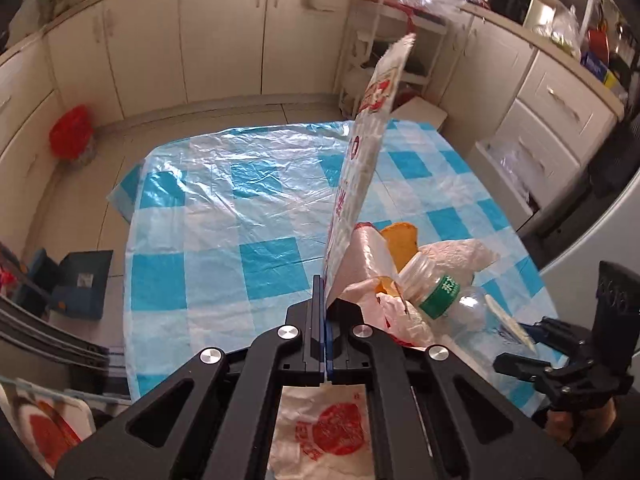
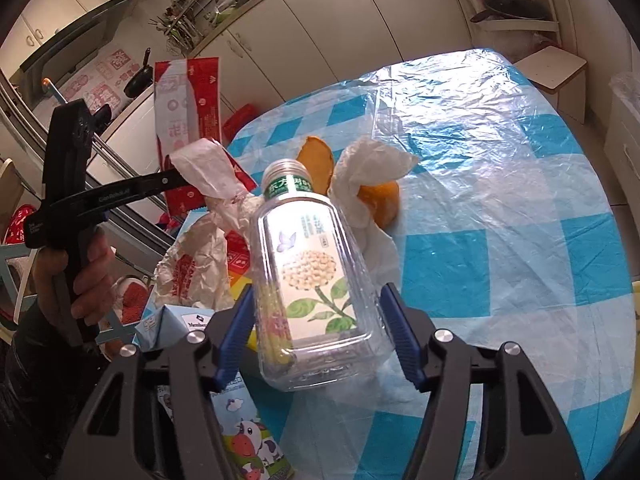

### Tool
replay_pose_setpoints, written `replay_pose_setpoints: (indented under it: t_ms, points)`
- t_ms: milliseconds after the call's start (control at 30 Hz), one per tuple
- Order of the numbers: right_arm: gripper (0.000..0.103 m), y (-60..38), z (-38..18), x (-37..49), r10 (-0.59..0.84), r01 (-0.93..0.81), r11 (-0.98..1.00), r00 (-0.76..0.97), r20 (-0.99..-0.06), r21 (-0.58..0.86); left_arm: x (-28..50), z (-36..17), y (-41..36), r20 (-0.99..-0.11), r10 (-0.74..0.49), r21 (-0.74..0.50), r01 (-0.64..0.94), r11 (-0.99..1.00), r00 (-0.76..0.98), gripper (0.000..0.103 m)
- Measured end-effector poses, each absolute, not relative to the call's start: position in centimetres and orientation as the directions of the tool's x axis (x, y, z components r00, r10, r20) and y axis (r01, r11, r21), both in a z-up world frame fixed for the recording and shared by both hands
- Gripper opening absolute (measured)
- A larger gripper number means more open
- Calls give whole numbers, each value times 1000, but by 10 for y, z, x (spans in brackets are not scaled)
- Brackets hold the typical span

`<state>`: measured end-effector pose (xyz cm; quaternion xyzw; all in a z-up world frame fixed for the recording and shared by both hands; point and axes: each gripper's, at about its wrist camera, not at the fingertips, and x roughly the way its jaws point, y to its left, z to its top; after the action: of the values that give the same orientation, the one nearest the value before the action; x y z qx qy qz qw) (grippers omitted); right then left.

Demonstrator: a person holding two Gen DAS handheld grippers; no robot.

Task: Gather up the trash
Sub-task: 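Reach the right gripper to the clear plastic bottle and close on it, then carry the bottle with the right gripper over the yellow bin and release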

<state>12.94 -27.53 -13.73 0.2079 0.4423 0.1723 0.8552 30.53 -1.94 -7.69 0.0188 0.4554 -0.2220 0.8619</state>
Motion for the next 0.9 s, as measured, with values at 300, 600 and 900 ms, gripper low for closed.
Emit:
replay_pose_setpoints:
  t_ms: [300, 600, 900]
  points:
    - [55, -301, -110, 103, 518, -129, 801, 639, -568, 585, 228, -47, -5, -720, -404, -246, 336, 909, 564, 1]
    - [55, -317, -94, 87, 493, -110, 804, 674, -550, 584, 198, -33, -10, -706, -423, -262, 346, 901, 568, 1]
    - [55, -285, -132, 98, 450, -130, 885, 482, -752, 446, 192, -37, -7, -709, -420, -266, 336, 903, 567, 1]
